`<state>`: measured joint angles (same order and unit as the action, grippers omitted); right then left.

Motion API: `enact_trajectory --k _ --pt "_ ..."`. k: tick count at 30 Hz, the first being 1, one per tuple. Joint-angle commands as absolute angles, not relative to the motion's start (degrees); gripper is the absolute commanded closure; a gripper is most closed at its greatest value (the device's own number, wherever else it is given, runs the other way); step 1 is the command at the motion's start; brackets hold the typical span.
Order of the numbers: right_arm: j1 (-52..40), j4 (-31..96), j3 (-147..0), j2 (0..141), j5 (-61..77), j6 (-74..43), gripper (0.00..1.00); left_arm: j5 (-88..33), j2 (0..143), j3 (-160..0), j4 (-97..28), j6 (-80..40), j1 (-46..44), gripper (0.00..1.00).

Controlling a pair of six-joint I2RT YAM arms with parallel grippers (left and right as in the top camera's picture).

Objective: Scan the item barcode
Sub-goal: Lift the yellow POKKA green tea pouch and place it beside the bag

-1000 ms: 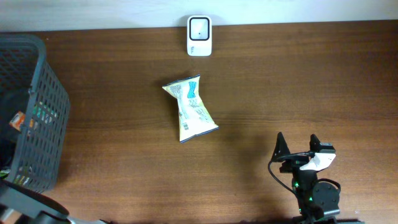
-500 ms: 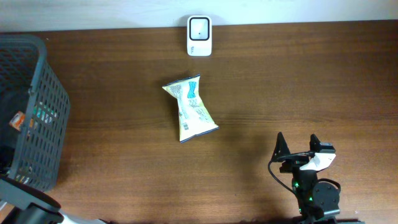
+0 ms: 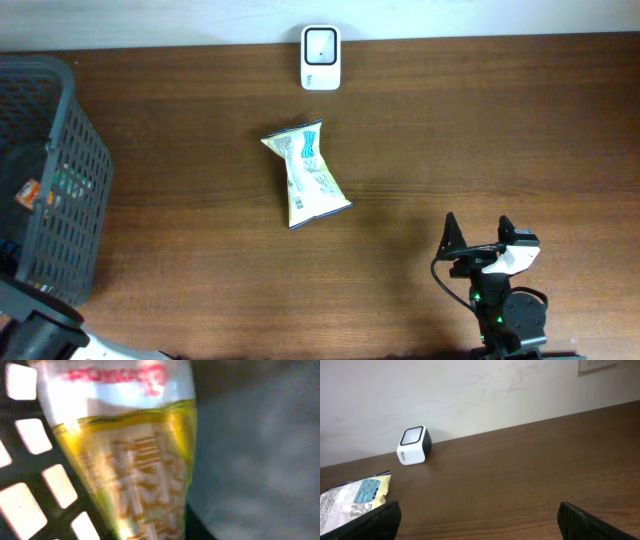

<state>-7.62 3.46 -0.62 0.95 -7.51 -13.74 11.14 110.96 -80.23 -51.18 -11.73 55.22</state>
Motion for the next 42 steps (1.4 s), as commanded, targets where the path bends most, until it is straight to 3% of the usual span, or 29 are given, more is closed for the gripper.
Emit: enact_trajectory --k 1,8,16,22,28,34,38,42 --pt "-7.9 3.9 -0.3 0.8 -7.8 -14.2 0.01 10.1 112.5 -80.0 -51.2 -11.9 55.8 0.98" --pt "-7.9 3.9 -0.3 0.8 -7.8 -14.2 0.01 3.3 112.4 -83.4 -53.8 -11.9 55.8 1.00" --pt "-7.9 3.9 -0.3 0.8 -7.8 -14.2 0.01 -12.6 111.1 -107.5 -69.2 -11.8 55.0 1.00" --pt "-7.9 3.9 -0.3 0.8 -7.8 -14.2 0.01 -19.9 106.0 -123.0 -72.8 -10.1 51.1 1.00" --pt "-7.9 3.9 -0.3 0.8 -7.8 -14.2 0.01 -23.2 97.9 -129.0 -72.8 -6.6 40.2 1.00" --pt "-7.9 3.9 -0.3 0.8 -7.8 -14.2 0.01 -15.0 94.6 -128.1 -81.6 1.4 18.3 1.00" --pt "-7.9 3.9 -0.3 0.8 -7.8 -14.2 0.01 -7.2 96.5 -119.0 -84.4 1.4 5.6 1.00" --pt "-7.9 3.9 -0.3 0.8 -7.8 -14.2 0.01 -7.0 97.6 -104.0 -76.4 0.4 -1.5 1.00"
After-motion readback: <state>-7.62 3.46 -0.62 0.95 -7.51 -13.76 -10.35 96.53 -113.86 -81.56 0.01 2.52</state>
